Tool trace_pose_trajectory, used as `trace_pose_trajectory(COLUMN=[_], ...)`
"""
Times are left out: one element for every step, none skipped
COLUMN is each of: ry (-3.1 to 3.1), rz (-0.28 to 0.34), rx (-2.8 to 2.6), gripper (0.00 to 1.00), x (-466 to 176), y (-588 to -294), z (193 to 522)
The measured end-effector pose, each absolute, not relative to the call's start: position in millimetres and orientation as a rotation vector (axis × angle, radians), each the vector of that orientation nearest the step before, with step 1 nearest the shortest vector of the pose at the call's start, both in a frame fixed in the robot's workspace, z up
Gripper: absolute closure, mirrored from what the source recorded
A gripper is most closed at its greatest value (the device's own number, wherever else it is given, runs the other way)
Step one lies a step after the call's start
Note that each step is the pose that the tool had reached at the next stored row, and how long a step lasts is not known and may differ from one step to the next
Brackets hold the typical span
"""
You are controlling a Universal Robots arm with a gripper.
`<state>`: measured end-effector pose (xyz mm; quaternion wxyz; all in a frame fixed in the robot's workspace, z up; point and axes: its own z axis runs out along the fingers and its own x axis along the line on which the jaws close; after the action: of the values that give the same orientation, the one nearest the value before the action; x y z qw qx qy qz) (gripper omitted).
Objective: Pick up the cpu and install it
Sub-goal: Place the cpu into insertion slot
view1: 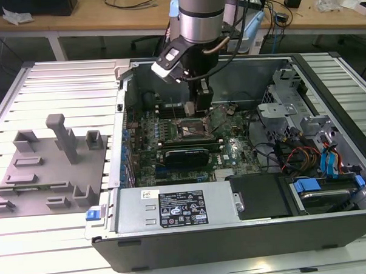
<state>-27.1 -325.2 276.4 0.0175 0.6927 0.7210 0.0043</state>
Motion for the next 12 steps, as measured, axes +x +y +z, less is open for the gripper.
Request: trace_pose_trajectory(ry=[2.239, 2.239, 2.239, 2.239, 2.24, 2.24, 2.24, 2.24, 2.24, 2.24, 2.24, 2.24], rz=[0.014, 0.014, 0.014, 0.014, 0.014, 0.014, 0.014, 0.014, 0.014, 0.014, 0.014, 0.014], rx=[2.152, 2.152, 2.152, 2.152, 2.152, 2.152, 2.152, 2.152, 2.152, 2.152, 2.152, 2.152], gripper=[0.45, 0.45, 0.45, 0.45, 0.45, 0.45, 0.45, 0.45, 0.45, 0.45, 0.45, 0.45], x=[-27.1, -27.1, -27.1, -27.1, -27.1, -27.1, -27.1, -27.1, -27.1, -27.1, -27.1, -27.1], y=[-325.2, -325.2, -325.2, -325.2, -325.2, -325.2, -325.2, -325.2, -325.2, -325.2, -325.2, -325.2], z=[274.2, 272.8, 272.3, 271.9, 271.7, 271.5, 270.9, 270.2, 269.9, 269.3, 268.6, 268.1])
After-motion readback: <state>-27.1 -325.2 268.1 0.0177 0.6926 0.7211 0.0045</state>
